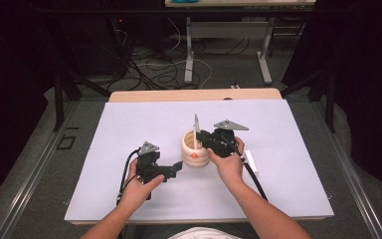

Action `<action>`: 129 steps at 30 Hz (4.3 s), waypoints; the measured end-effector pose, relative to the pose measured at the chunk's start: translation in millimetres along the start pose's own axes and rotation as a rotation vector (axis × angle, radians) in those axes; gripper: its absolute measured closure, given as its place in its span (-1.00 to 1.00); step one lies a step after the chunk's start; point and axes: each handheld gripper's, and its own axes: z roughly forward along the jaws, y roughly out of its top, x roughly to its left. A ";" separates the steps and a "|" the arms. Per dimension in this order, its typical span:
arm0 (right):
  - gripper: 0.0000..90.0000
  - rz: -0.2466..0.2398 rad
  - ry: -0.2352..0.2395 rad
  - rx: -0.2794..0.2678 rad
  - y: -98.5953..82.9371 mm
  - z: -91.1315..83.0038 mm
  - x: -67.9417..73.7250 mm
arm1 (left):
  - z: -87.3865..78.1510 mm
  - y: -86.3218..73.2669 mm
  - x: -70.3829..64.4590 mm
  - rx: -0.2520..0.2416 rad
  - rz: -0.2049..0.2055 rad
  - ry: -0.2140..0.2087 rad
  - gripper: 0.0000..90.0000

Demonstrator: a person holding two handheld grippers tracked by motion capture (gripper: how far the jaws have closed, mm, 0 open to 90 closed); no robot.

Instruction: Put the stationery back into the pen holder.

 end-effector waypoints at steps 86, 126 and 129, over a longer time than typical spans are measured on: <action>-0.31 0.067 -0.223 0.494 0.5 -89.9 -95.5 | -3.7 -0.2 6.9 -0.008 -0.002 0.002 -1.00; 0.37 0.221 -0.277 0.723 -26.2 -76.7 -111.3 | -1.3 -2.0 5.5 0.008 0.010 -0.004 -1.00; 0.38 0.219 -0.277 0.726 -28.4 -75.6 -111.6 | -1.3 -2.0 5.6 0.008 0.009 -0.005 -1.00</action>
